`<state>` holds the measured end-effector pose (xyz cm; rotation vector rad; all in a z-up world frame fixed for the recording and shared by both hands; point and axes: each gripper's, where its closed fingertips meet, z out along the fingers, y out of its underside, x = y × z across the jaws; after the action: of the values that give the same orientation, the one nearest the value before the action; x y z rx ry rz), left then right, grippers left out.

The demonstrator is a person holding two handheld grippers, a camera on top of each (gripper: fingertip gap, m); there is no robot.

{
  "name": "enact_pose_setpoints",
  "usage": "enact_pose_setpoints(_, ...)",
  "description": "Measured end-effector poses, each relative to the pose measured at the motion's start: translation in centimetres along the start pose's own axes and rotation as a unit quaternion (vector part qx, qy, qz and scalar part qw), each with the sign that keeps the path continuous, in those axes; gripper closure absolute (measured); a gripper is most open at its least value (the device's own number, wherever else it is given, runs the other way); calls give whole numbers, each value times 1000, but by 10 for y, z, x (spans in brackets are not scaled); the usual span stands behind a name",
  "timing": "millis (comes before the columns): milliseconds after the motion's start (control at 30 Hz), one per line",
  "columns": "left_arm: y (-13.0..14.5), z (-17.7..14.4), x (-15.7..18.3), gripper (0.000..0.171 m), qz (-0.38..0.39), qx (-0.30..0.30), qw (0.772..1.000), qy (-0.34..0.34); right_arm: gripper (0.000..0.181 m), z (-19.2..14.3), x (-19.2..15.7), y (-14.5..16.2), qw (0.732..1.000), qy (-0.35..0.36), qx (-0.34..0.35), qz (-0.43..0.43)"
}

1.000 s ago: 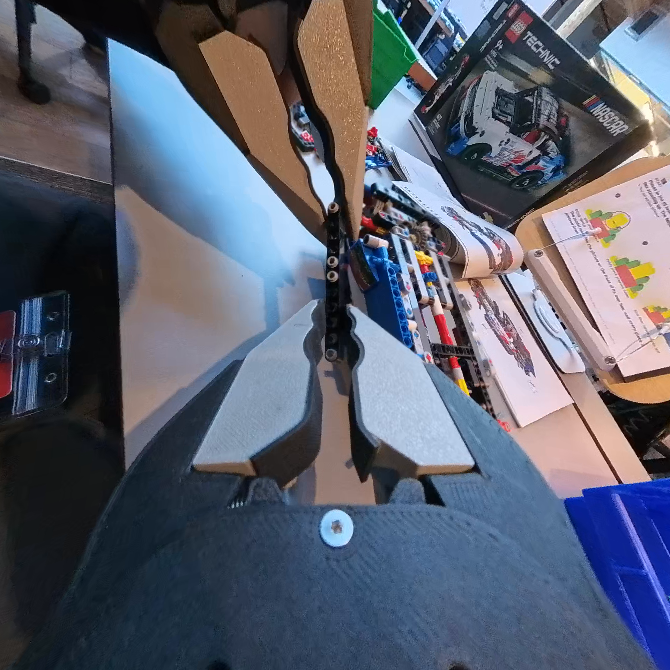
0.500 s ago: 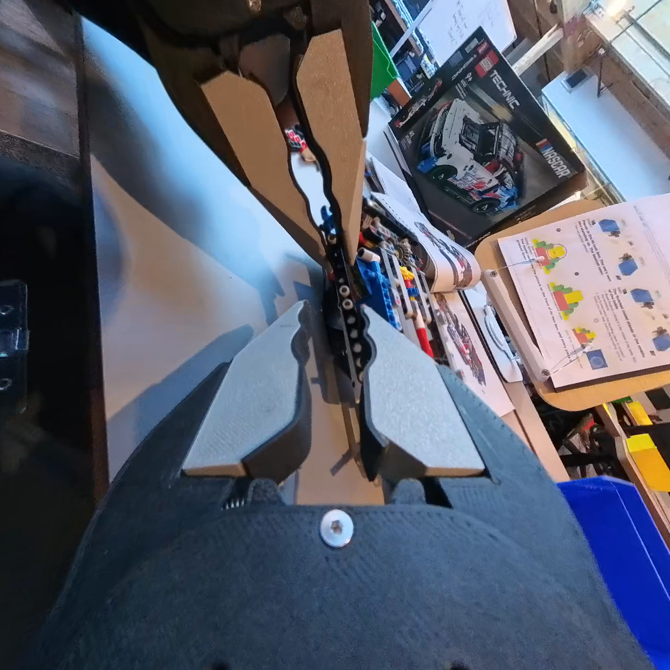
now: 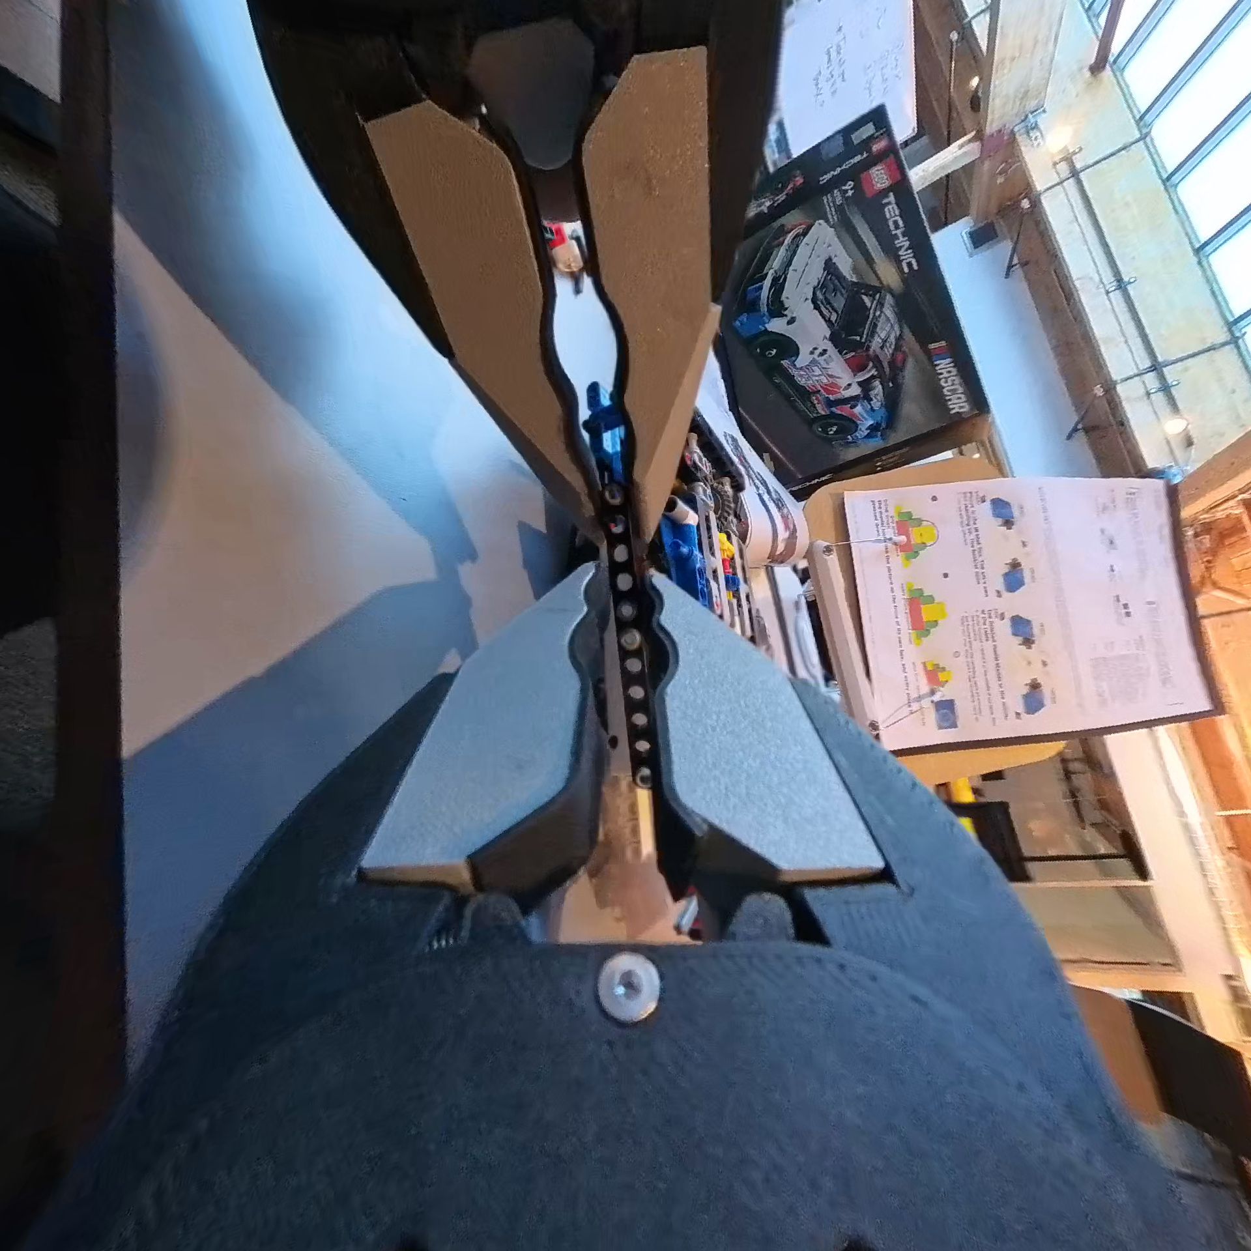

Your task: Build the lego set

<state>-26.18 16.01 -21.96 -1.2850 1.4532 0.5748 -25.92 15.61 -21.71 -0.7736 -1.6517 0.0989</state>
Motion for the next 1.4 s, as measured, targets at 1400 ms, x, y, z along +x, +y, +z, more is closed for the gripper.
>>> enact_pose_setpoints(1400,14,-5,-14,118,-330,43,926,175,178,13,7,2,981,102,-31,-161)
